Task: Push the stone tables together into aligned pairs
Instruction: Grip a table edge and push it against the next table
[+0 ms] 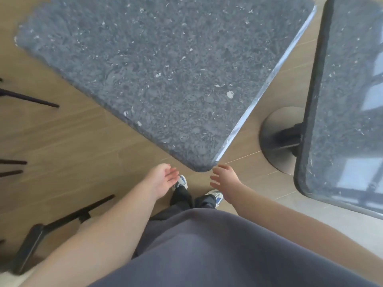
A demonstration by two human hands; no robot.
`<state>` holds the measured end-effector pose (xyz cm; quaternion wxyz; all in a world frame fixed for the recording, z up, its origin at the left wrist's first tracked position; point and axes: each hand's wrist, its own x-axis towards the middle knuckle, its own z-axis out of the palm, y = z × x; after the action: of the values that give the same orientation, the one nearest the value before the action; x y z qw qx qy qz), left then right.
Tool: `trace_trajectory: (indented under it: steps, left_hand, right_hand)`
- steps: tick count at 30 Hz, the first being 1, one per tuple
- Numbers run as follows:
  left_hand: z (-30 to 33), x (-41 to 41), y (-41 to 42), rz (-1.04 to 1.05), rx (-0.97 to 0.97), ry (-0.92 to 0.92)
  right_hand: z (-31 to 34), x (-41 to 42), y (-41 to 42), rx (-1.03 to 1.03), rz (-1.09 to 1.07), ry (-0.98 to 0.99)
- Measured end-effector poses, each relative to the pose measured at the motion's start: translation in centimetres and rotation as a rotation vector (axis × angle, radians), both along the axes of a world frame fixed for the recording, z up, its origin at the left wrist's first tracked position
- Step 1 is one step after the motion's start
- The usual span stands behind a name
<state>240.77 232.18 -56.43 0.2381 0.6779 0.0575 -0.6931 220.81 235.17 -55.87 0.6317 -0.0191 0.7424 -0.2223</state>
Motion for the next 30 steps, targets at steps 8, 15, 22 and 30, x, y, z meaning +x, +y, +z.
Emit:
trace_trajectory:
  steps: [8, 15, 22, 30]
  left_hand:
    - [-1.1, -1.7, -0.9, 0.147, -0.060, 0.190]
    - [-2.2, -4.3, -1.1, 0.179, -0.121, 0.135]
    - [-1.4, -8.5, -2.0, 0.273, -0.121, 0.026]
    - [-1.0, -11.6, -2.6, 0.247, -0.087, -0.148]
  right_hand:
    - [-1.1, 1.2, -0.7, 0.013, -0.401, -0.321]
    - [-3.1, 2.0, -2.2, 0.000, -0.597, -0.539]
    - [-4.8, 0.4, -2.6, -0.006, -0.466, -0.615]
    - [-4.3, -3.0, -3.1, 0.042, -0.352, -0.666]
